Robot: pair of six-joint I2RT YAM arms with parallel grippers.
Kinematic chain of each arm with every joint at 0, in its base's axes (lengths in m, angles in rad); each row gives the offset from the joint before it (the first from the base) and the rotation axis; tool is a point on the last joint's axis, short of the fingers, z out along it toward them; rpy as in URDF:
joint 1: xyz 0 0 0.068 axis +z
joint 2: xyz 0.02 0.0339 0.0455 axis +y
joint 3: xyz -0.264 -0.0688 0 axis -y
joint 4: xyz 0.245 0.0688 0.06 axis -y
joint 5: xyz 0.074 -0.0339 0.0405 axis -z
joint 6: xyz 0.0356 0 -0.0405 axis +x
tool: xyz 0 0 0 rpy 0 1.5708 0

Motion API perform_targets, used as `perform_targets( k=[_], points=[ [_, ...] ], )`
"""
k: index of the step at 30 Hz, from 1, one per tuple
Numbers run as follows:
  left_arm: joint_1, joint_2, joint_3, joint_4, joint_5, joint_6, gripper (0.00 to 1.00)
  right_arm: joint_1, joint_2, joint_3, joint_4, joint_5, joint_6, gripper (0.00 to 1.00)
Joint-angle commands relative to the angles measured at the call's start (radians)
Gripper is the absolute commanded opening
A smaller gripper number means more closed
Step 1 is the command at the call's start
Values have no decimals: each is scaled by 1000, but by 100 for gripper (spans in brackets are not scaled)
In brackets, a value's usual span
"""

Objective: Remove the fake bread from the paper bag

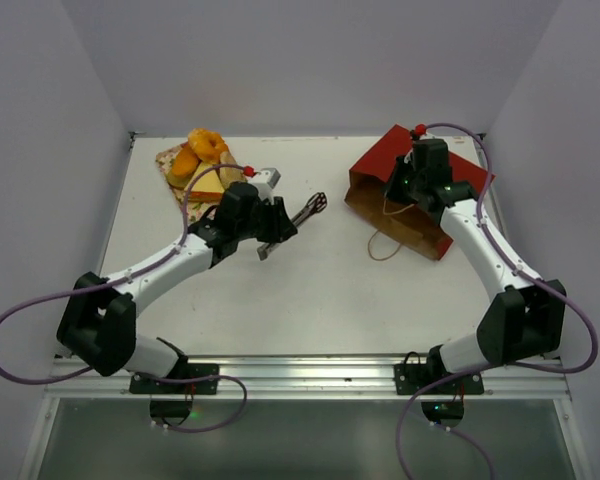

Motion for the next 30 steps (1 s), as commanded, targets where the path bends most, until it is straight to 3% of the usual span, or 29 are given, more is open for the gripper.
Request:
perform_targets(
  k=[1,17,30],
  points=[
    [-77,64,34,171,39,-71,36,-5,-45,11,-16,-35,-5,0],
    [-160,281,27,536,117,-223,36,17,-132,-46,-27,17,-10,0],
    [-174,316,81,446,28,-174,38,98,-96,-17,-9,66,12,0]
  ],
)
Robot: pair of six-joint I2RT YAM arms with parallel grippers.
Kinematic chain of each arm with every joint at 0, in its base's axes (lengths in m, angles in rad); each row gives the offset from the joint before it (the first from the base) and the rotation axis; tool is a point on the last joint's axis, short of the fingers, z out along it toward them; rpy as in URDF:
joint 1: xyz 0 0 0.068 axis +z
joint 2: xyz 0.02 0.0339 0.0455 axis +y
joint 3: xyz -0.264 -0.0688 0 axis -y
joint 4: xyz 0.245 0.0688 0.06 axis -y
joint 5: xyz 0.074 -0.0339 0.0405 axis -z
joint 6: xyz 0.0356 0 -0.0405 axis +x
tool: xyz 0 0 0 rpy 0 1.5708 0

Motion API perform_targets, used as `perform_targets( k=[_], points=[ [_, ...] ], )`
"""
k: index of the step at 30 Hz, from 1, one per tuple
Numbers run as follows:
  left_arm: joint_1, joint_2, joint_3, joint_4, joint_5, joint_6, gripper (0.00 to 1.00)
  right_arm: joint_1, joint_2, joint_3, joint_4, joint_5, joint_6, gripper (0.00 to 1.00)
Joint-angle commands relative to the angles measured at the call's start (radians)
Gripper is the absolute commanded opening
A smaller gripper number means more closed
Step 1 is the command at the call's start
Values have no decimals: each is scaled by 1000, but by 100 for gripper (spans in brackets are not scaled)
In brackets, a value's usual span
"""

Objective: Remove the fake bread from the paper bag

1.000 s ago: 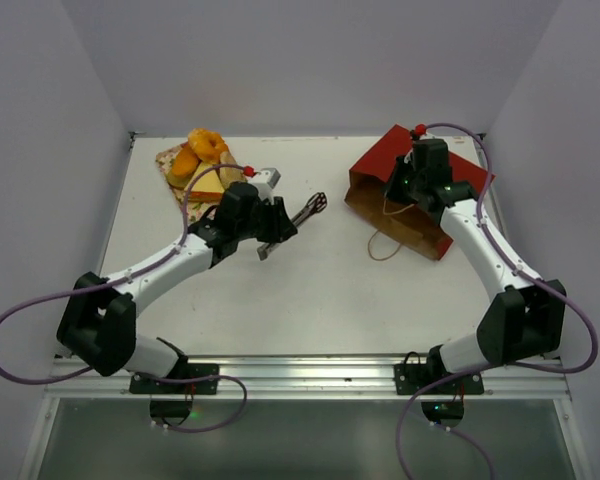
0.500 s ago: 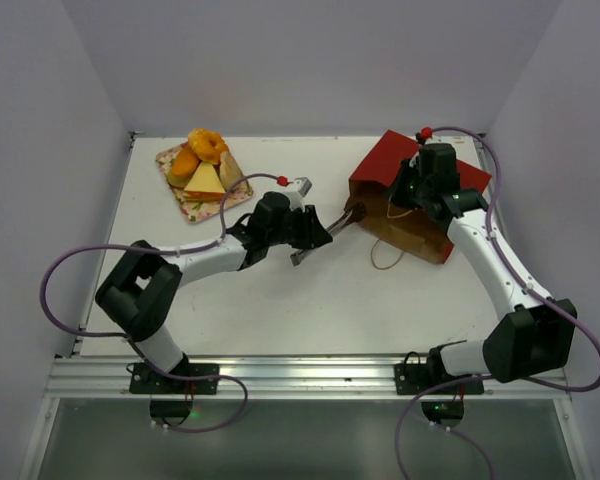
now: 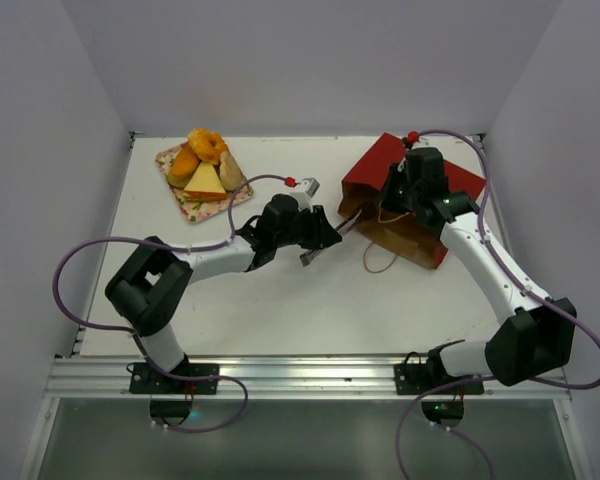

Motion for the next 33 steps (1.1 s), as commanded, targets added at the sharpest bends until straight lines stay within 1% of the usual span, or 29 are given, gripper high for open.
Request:
perform_targets(
  k=[1,4,8,12,17,22,29,33],
  points=[
    [17,-1,55,7,-18,31,38,30,12,40,25,27,11,0],
    [34,7,52,10,5,21,38,57,36,61,24,42,14,0],
    [40,15,51,5,-6,17,38,88,52,75,30,57,29,0],
    [45,24,40,40,-23,4,39,113,49,70,42,60,49,0],
    [44,73,52,82,-10,-15,39,136,33,61,59,79,72,0],
    [42,142,55,171,2,-47,39,146,26,78,56,83,75,0],
    [39,245,81,345,36,-99,40,156,27,93,54,77,79,0],
    [31,280,116,362,36,-105,42,156,33,92,53,71,75,0]
  ],
)
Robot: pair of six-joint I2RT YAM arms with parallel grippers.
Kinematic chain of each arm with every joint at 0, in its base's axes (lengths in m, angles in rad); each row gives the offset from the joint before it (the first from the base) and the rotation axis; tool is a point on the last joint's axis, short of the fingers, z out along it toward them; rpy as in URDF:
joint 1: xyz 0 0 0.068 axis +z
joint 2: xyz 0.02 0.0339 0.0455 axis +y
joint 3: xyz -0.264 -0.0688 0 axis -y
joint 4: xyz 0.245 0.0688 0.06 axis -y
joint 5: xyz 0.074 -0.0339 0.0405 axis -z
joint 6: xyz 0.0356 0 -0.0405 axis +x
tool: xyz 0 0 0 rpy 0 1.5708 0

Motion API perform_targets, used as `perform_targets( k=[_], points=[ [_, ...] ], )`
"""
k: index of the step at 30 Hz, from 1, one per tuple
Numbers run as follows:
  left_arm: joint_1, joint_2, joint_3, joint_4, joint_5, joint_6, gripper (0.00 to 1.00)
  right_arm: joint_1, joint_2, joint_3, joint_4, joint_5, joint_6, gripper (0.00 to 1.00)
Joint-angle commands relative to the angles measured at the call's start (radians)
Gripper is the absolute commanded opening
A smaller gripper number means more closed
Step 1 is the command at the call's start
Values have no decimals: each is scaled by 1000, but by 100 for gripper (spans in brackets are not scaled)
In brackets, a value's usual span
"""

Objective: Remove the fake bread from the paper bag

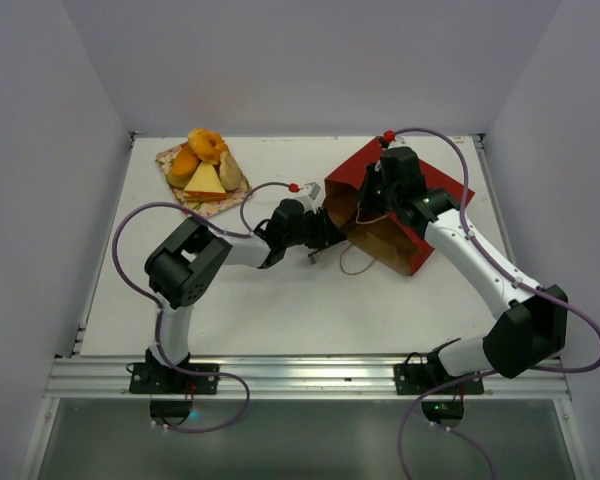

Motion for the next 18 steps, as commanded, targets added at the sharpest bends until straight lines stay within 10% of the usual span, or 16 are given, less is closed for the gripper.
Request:
perform_targets(
  k=[1,18],
  points=[
    [-7,8,73,132,17,-24,42,5,-22,40,33,10,11,0],
    [-10,144,258,94,-12,-14,44,4,-22,27,38,21,9,0]
  ],
)
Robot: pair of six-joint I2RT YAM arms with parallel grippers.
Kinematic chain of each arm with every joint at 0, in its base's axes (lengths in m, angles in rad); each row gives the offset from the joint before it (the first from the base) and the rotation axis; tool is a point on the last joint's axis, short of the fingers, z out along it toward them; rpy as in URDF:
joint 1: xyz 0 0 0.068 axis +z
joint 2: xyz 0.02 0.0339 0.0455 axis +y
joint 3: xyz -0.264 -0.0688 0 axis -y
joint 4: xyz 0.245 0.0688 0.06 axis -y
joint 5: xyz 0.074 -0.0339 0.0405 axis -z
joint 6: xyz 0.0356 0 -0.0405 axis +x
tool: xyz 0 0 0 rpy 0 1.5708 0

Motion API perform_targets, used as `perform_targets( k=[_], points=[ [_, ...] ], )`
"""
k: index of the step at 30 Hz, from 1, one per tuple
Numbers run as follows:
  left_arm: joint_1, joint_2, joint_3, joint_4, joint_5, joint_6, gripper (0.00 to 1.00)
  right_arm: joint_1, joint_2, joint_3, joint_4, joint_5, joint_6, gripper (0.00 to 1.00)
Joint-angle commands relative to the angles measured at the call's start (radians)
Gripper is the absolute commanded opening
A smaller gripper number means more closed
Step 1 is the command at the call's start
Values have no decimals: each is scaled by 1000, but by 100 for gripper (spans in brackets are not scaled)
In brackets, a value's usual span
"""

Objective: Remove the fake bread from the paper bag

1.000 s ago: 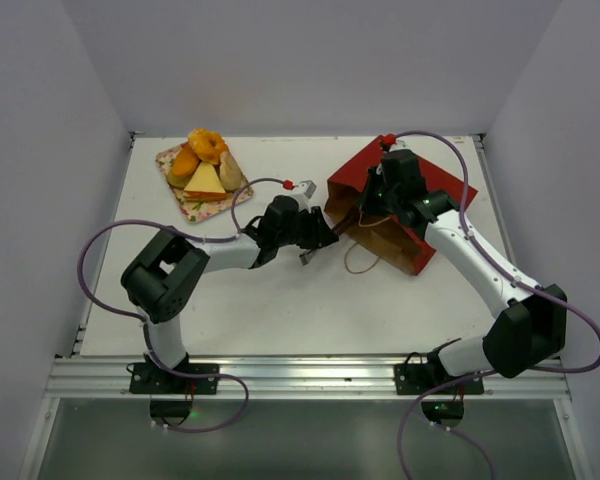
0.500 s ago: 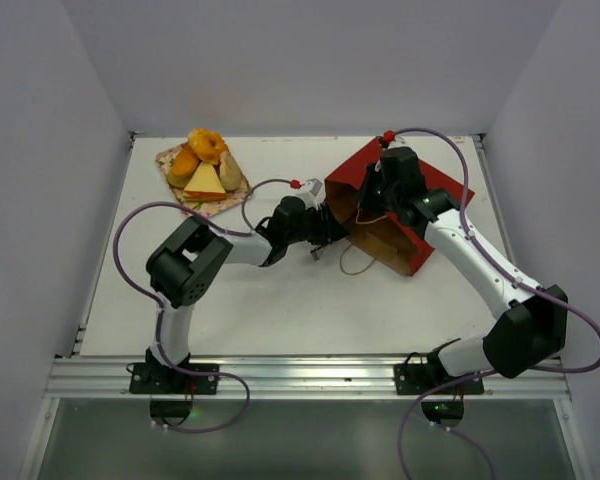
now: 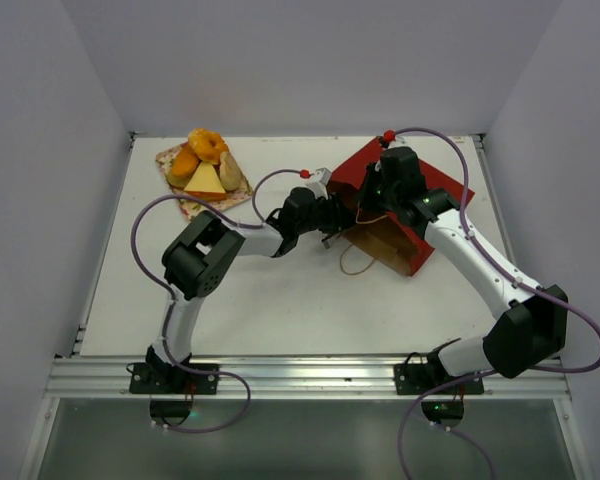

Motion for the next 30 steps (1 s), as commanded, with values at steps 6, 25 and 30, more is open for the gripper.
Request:
perform_targets(
  k=[6,25,30],
  points=[
    [-7,47,131,-37,-42,22,46,4,-28,29,27,28,-3,0],
    [-16,148,272,-123,-47,11,47,4,-28,30,27,15,0,0],
    [-22,165,289,-104,-20,-7,46,4,-28,32,22,15,-3,0]
  ],
)
